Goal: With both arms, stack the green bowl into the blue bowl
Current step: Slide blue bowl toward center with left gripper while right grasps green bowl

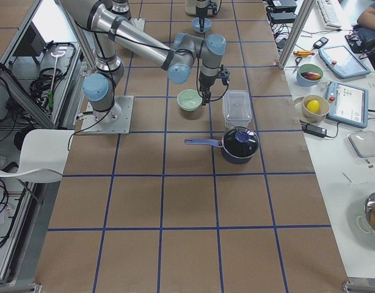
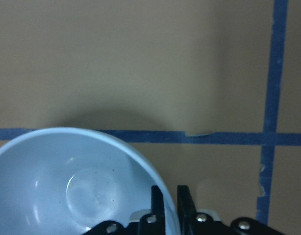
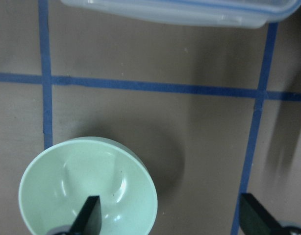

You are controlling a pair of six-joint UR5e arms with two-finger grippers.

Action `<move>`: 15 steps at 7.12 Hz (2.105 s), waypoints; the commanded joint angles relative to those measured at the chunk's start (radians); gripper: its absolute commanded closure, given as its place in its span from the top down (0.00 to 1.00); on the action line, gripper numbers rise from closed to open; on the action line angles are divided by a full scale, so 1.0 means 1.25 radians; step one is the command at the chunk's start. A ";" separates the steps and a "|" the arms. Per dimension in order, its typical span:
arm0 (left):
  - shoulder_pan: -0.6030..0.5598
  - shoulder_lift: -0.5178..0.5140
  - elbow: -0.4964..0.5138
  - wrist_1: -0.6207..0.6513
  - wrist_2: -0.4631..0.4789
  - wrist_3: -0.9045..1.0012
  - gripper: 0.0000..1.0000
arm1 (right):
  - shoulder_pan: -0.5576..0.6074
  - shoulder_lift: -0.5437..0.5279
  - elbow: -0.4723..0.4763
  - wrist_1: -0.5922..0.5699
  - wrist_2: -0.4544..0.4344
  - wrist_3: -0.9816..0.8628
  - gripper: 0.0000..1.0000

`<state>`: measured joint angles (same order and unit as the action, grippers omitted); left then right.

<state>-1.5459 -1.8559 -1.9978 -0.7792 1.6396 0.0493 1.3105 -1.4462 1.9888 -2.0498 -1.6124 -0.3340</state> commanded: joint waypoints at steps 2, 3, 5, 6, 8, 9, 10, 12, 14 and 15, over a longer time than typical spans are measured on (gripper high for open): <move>-0.135 -0.065 0.115 -0.017 -0.129 -0.256 0.04 | -0.009 -0.009 0.174 -0.162 0.010 -0.004 1.00; -0.195 -0.108 0.186 -0.009 -0.179 -0.350 0.04 | -0.009 -0.008 0.186 -0.163 0.010 -0.005 0.86; -0.282 -0.180 0.318 -0.031 -0.140 -0.441 0.04 | -0.018 -0.008 0.180 -0.162 0.003 -0.022 0.04; -0.302 -0.200 0.324 -0.022 -0.139 -0.464 0.04 | -0.030 -0.008 0.180 -0.159 0.007 -0.027 0.00; -0.316 -0.209 0.321 -0.020 -0.137 -0.488 0.06 | -0.043 -0.008 0.177 -0.159 0.014 -0.033 0.00; -0.329 -0.200 0.310 -0.016 -0.143 -0.508 0.06 | -0.043 -0.008 0.170 -0.160 0.019 -0.029 0.00; -0.330 -0.200 0.312 -0.001 -0.146 -0.585 0.40 | -0.043 -0.009 0.142 -0.151 0.059 -0.014 0.00; -0.315 -0.169 0.302 -0.022 -0.136 -0.576 1.00 | -0.030 0.011 0.049 -0.094 0.091 0.073 0.00; -0.219 -0.106 0.310 -0.066 -0.152 -0.491 1.00 | 0.038 0.034 -0.059 -0.001 0.143 0.202 0.00; -0.163 -0.052 0.317 -0.201 -0.144 -0.360 1.00 | 0.113 0.067 -0.114 -0.003 0.157 0.302 0.00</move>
<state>-1.8268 -1.9936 -1.6096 -0.8902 1.4569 -0.5455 1.3593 -1.4008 1.9297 -2.0760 -1.4456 -0.0975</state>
